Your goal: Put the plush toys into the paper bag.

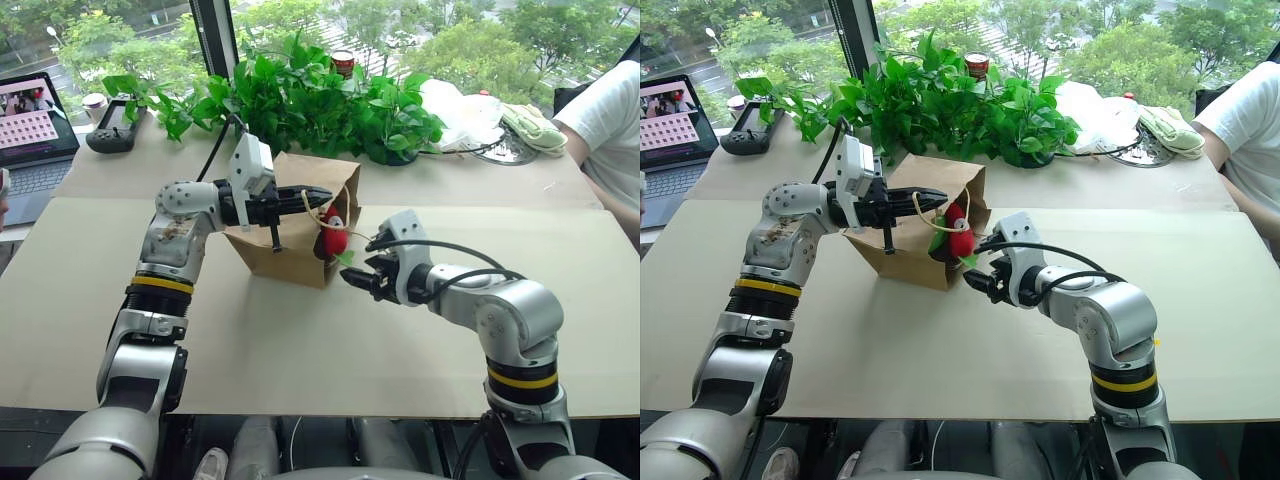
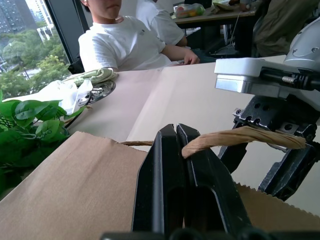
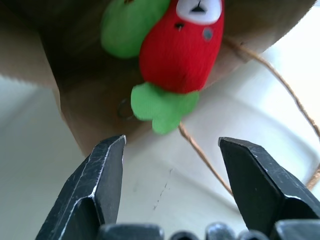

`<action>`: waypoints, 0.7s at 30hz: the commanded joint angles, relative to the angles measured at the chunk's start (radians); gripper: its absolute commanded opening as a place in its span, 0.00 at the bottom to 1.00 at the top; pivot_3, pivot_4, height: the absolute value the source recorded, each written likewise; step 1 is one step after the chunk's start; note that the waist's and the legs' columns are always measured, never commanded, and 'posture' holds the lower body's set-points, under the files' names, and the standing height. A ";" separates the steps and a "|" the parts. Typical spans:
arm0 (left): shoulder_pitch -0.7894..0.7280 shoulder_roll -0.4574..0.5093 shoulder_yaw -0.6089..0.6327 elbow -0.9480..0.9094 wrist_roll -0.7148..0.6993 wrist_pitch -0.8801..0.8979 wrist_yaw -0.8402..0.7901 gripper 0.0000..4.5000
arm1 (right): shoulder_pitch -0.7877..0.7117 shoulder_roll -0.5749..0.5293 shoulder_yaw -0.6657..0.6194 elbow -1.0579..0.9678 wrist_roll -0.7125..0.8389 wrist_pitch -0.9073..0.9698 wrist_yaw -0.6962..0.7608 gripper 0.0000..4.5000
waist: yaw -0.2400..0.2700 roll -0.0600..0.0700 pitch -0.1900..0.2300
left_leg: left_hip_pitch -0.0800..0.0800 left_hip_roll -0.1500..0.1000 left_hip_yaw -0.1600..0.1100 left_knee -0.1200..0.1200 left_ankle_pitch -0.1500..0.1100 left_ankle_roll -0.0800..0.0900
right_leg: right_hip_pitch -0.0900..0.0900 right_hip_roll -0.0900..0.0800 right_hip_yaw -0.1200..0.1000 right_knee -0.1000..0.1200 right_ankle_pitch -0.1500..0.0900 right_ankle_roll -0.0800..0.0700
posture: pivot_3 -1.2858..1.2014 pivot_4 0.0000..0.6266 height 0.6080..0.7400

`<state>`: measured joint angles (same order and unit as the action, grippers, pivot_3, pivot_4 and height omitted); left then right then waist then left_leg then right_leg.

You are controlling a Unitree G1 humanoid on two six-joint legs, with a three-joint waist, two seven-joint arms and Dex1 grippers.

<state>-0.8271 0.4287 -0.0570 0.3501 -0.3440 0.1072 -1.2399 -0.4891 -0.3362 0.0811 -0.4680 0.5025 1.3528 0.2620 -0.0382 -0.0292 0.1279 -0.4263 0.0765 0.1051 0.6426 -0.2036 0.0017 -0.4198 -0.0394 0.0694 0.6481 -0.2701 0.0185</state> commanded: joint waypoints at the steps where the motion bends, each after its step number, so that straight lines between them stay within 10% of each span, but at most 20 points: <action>1: -0.017 0.009 0.013 -0.032 -0.005 -0.014 0.001 0.00 | -0.007 -0.005 0.061 0.025 -0.048 -0.077 0.000 0.74 | 0.001 0.000 0.000 | 0.000 0.000 0.000 0.000 0.000 0.000 | 0.000 0.000 0.000 0.000 0.000 0.000 | 0.52 0.24 1.00; 8: -0.013 0.013 0.014 -0.042 -0.007 -0.008 0.002 0.00 | -0.014 0.009 0.127 0.126 -0.122 -0.157 -0.002 0.74 | 0.001 0.000 0.000 | 0.000 0.000 0.000 0.000 0.000 0.000 | 0.000 0.000 0.000 0.000 0.000 0.000 | 0.52 0.24 1.00; 18: -0.008 0.017 0.013 -0.052 -0.008 -0.002 0.004 0.00 | -0.008 0.012 0.147 0.163 -0.162 -0.188 0.011 0.05 | 0.001 0.000 0.000 | 0.000 0.000 0.000 0.000 0.000 0.000 | 0.000 0.000 0.000 0.000 0.000 0.000 | 0.52 0.24 1.00; 21: -0.007 0.018 0.013 -0.055 -0.009 0.000 0.004 0.00 | -0.005 0.016 0.143 0.161 -0.167 -0.186 0.012 0.01 | 0.001 0.000 0.000 | 0.000 0.000 0.000 0.000 0.000 0.000 | 0.000 0.000 0.000 0.000 0.000 0.000 | 0.52 0.24 1.00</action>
<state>-0.8251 0.4357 -0.0570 0.3376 -0.3439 0.1096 -1.2385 -0.4920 -0.3235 0.2257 -0.2922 0.3384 1.1851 0.2673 -0.0367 -0.0291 0.1278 -0.4260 0.0766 0.1051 0.6427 -0.2036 0.0016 -0.4198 -0.0393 0.0693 0.6485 -0.2701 0.0185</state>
